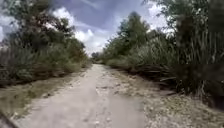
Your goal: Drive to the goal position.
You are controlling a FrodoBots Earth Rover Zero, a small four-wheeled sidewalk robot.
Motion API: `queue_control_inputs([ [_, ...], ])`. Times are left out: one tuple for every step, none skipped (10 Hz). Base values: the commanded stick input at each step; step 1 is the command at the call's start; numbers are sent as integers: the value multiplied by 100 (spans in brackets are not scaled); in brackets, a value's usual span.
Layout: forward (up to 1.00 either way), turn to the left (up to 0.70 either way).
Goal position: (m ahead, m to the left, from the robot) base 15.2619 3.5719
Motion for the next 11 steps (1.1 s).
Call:
queue_control_inputs([
  [85, 0],
  [85, 0],
  [85, 0],
  [85, 0],
  [85, 0],
  [85, 0],
  [85, 0],
  [85, 0],
  [85, 11],
  [85, 31],
  [85, 34],
])
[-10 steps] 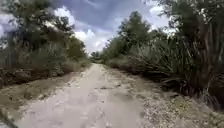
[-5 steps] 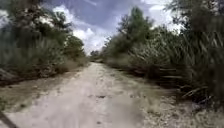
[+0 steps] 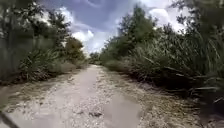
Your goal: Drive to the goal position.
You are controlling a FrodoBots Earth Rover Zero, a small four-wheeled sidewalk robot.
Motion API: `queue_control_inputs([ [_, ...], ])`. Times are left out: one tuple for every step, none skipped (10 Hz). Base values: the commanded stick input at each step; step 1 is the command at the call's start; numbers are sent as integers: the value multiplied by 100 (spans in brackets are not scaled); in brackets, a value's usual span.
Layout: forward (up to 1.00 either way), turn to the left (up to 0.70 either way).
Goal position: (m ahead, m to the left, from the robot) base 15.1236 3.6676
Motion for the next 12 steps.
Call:
queue_control_inputs([
  [85, 34],
  [85, 29],
  [85, 0],
  [85, 0],
  [85, 0],
  [85, 0],
  [85, 0],
  [85, 0],
  [85, 0],
  [85, 0],
  [85, 0],
  [85, 0],
])
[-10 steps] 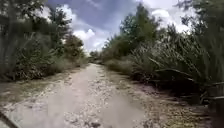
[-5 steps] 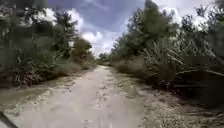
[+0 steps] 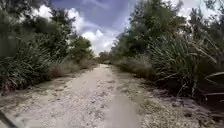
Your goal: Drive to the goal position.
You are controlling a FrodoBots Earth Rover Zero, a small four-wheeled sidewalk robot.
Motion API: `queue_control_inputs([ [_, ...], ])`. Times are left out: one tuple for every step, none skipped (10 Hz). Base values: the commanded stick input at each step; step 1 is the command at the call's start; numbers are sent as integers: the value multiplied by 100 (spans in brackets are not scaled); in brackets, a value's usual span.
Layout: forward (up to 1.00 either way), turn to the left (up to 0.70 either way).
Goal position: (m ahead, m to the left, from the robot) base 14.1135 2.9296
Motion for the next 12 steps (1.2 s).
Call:
queue_control_inputs([
  [85, 0],
  [85, 0],
  [85, 0],
  [85, 0],
  [85, 0],
  [85, 0],
  [85, 0],
  [85, 0],
  [85, 0],
  [85, 0],
  [85, 0],
  [85, 0],
])
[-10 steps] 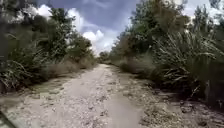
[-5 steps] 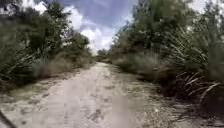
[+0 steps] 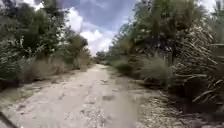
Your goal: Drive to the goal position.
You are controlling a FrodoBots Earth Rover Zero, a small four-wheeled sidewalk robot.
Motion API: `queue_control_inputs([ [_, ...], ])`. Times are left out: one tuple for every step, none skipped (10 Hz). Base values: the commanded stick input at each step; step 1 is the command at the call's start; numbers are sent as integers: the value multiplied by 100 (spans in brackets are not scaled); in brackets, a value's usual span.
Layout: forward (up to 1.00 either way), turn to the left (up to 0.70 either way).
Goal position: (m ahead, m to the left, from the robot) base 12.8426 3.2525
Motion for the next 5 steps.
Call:
queue_control_inputs([
  [85, 0],
  [85, 0],
  [85, 17],
  [85, 34],
  [85, 34],
])
